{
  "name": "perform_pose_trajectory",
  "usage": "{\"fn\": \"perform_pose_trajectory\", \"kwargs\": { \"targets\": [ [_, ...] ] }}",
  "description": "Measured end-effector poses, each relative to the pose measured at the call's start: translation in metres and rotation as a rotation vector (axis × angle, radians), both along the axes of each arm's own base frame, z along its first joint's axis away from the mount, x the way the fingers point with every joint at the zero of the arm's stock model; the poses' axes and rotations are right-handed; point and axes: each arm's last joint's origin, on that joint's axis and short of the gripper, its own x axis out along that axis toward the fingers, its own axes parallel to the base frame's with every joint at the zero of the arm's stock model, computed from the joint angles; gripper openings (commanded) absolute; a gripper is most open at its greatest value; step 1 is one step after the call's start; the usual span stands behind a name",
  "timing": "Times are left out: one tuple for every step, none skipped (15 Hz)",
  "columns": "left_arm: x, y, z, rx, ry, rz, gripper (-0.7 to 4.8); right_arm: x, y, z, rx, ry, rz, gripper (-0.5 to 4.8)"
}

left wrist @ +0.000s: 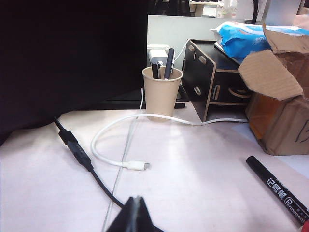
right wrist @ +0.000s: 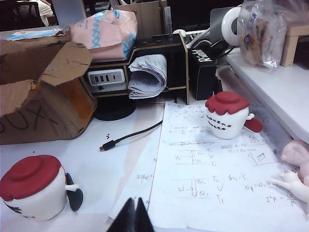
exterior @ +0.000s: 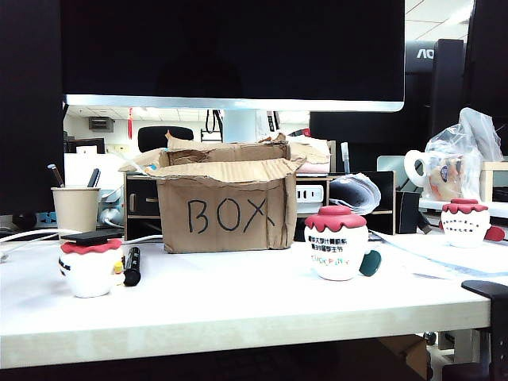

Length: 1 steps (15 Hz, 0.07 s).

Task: Put the doll that is least similar in color compared to the others into the paper box.

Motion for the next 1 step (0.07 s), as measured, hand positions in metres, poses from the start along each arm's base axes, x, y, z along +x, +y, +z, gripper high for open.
{"fn": "perform_pose_trajectory", "kwargs": {
  "targets": [
    [0.0,0.0,0.0,0.0,0.0,0.0,-0.05,0.0,0.0,0.0,0.0,0.0,0.0,-0.05]
  ]
}}
